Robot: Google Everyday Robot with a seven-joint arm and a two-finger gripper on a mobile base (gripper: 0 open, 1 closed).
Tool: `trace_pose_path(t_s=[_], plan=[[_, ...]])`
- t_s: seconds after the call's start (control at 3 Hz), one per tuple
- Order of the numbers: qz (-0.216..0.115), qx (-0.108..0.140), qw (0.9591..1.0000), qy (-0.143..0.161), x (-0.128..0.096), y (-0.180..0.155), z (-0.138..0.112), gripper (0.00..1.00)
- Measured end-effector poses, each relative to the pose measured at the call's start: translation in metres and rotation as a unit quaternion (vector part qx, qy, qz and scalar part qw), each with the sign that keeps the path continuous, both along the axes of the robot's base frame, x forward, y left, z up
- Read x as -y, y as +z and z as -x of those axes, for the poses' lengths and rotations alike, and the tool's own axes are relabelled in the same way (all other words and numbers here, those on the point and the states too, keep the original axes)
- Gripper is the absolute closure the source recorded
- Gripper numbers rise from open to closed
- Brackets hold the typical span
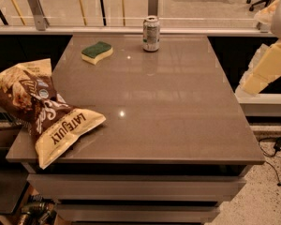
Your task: Pick 7up can
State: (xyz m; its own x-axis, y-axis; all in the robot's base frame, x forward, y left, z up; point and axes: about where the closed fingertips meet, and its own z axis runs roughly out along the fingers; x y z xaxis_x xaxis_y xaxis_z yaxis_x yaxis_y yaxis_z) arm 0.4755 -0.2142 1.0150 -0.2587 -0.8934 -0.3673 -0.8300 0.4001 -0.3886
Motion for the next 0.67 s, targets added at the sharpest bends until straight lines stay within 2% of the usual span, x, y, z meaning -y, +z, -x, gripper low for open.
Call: trace_pose_path(t_s=[0.33, 0.67], plan=[[-0.050, 0.002, 0.9984, -0.026, 0.003, -0.002, -0.020, 0.00], [-0.093, 0.013, 0.9944, -0.048, 0.001, 0.001, -0.039, 0.00]])
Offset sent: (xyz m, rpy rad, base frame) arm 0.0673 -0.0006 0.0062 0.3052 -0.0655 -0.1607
